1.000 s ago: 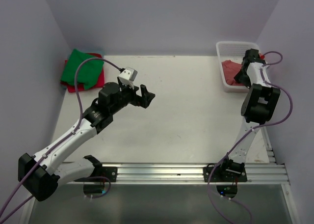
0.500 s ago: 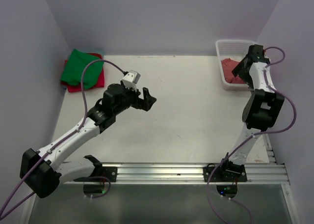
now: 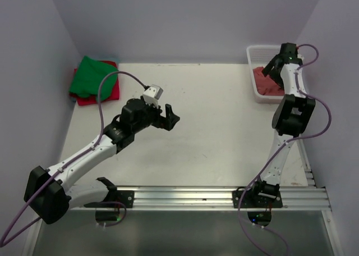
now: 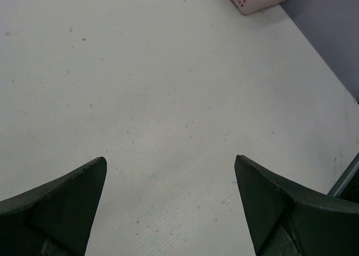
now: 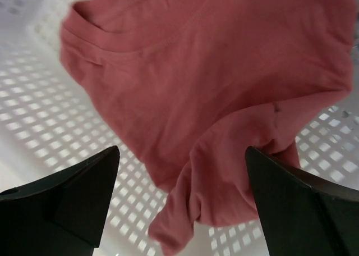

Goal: Fold and stack the t-shirts
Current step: Put the neatly folded tshirt into the corner of the board with the left arm

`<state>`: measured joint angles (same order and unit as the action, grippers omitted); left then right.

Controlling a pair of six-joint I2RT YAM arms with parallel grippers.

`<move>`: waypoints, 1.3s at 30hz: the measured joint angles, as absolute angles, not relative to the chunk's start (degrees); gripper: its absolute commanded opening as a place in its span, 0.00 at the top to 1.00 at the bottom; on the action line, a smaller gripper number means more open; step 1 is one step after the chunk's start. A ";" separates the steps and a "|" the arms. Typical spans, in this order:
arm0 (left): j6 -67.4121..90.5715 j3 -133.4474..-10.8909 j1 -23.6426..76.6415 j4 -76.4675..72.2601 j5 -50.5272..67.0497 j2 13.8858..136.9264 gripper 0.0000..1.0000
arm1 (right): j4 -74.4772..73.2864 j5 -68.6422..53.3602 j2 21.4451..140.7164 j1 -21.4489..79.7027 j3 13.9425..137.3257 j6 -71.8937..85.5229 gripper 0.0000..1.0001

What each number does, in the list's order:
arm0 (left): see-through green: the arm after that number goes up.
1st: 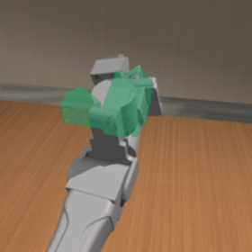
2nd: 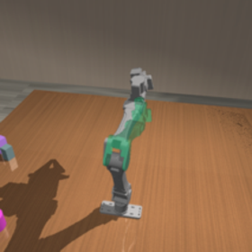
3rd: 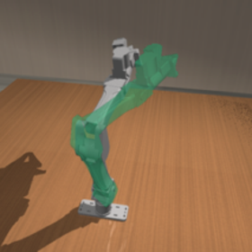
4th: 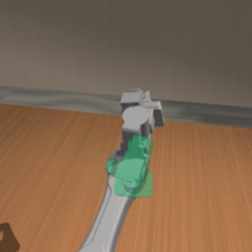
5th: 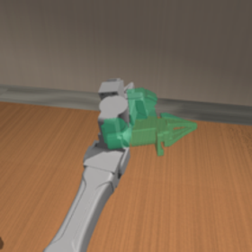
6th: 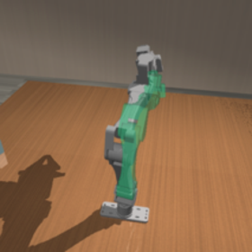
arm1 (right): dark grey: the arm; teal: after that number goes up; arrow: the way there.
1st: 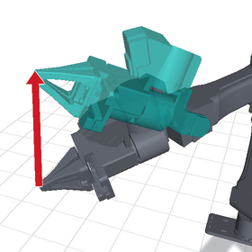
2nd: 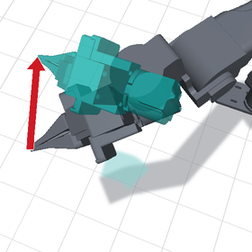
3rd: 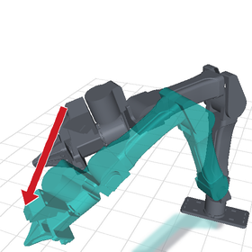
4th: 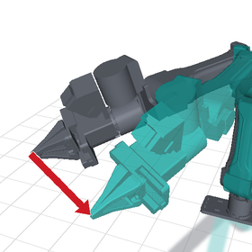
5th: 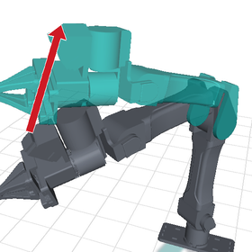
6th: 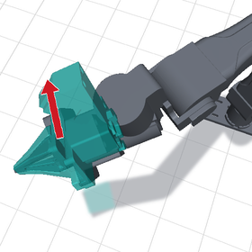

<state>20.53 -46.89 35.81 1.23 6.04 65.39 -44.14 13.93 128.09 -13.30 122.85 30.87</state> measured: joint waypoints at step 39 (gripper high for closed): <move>24.86 -45.10 35.81 -2.39 -0.34 55.92 0.00 | -29.02 -6.00 90.41 16.86 79.64 15.11 0.01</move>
<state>24.86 -45.10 35.81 -2.39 -0.34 55.92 -29.02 -6.00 90.41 16.86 79.64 15.11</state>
